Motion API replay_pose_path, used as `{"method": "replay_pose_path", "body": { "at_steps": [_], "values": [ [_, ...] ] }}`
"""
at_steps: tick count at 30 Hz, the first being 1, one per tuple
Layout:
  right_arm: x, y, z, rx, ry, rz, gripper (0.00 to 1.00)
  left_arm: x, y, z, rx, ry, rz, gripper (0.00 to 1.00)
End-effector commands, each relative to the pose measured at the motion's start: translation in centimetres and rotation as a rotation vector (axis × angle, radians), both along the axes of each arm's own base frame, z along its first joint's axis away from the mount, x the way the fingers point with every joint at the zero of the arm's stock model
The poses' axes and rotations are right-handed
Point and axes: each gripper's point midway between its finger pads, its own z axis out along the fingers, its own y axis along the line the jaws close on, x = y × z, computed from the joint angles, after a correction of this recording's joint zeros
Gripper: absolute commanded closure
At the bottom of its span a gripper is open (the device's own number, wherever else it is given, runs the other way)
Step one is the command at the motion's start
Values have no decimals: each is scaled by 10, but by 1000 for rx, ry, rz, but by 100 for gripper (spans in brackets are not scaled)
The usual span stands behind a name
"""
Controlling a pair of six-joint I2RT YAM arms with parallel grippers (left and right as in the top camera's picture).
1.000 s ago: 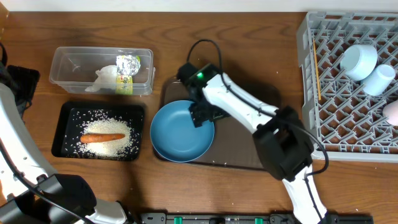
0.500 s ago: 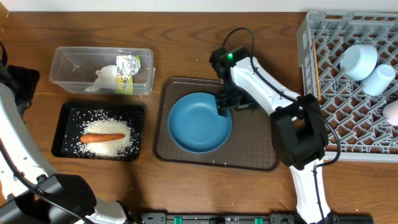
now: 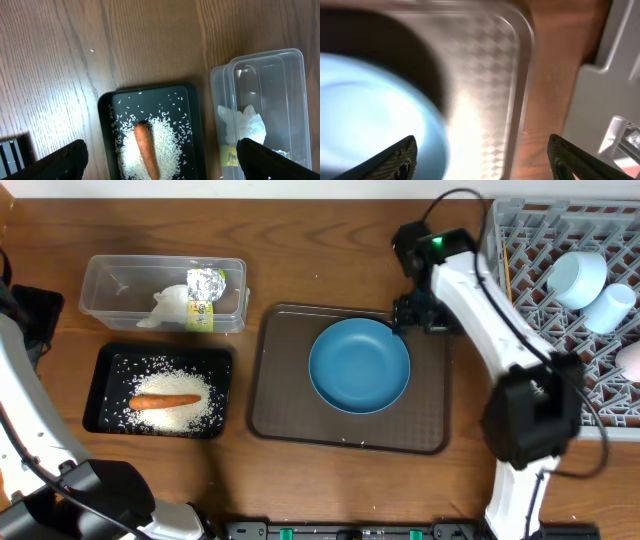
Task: Sort waste into correct bins and load items into the dishwasher rack
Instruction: 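Slide the bowl across the brown tray with the right gripper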
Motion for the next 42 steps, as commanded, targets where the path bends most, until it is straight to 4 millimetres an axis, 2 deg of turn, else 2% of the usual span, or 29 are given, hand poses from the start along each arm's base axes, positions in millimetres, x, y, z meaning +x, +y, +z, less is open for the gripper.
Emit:
{"method": "replay_pose_path", "body": {
  "at_steps": [1,4,5,10,13,15,18,22,27,30,34,42],
  "values": [
    [-10,47,43,183,-85,213,16,0,1,0,0,-1,9,2],
    [-20,90,58,268,-132,420,2,0,1,0,0,-1,9,2],
    [-24,105,59,279,-142,480,1,0,1,0,0,-1,9,2],
    [-44,161,40,287,-131,626,2,0,1,0,0,-1,9,2],
    [-59,196,16,279,-103,703,13,0,1,0,0,-1,9,2],
    [-64,207,0,253,-88,710,16,0,1,0,0,-1,9,2],
    [-67,209,-25,147,-76,664,16,0,2,0,0,-1,9,2],
    [-76,213,-46,113,-34,678,17,0,1,0,0,-1,9,2],
    [-82,212,-71,84,20,647,28,0,1,0,0,-1,9,2],
    [-83,211,-78,75,35,634,35,0,1,0,0,-1,9,2],
    [-84,210,-88,63,57,634,50,0,1,0,0,-1,9,2],
    [-86,208,-96,53,73,628,58,0,1,0,0,-1,9,2]
  ]
}}
